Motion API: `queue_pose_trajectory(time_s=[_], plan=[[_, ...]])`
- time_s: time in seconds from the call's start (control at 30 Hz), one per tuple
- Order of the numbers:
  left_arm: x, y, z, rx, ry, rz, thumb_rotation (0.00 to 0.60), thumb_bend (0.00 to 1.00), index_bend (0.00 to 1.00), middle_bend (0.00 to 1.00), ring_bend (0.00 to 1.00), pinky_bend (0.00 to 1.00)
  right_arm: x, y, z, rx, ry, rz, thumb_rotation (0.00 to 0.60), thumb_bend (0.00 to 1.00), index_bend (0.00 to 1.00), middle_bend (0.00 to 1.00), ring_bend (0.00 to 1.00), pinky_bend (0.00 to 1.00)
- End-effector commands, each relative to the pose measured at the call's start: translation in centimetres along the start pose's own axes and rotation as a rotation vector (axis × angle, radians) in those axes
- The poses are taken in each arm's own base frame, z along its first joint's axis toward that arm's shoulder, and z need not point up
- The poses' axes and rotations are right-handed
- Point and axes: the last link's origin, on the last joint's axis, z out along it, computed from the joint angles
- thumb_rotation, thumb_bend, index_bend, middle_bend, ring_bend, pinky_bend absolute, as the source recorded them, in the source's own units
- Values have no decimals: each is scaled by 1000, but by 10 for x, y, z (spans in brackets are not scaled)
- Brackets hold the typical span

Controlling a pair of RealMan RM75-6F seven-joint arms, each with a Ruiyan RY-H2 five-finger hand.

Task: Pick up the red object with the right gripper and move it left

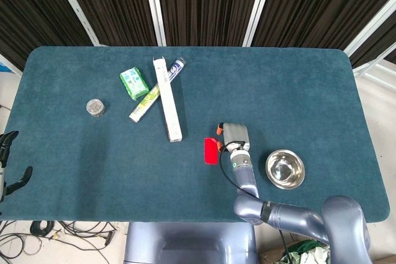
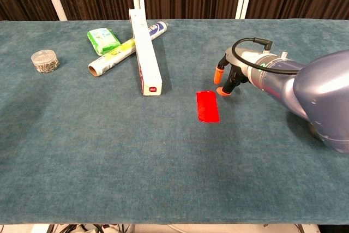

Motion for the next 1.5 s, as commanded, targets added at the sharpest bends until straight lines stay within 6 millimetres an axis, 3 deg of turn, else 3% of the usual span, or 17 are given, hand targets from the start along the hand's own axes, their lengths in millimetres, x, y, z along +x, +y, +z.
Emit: queue_pose_trajectory(time_s=[0.03,1.5], plan=[[0,0,0,-1,0,2,600,344,97,107,65,51,-1,0,0,2,-1,0,600,330,445,940,1000,938],[1,0,-2,-3,4,-5,600,348,97,107,65,52,-9,-1,4,-29,-32,22,600,347,454,940,1000,936]])
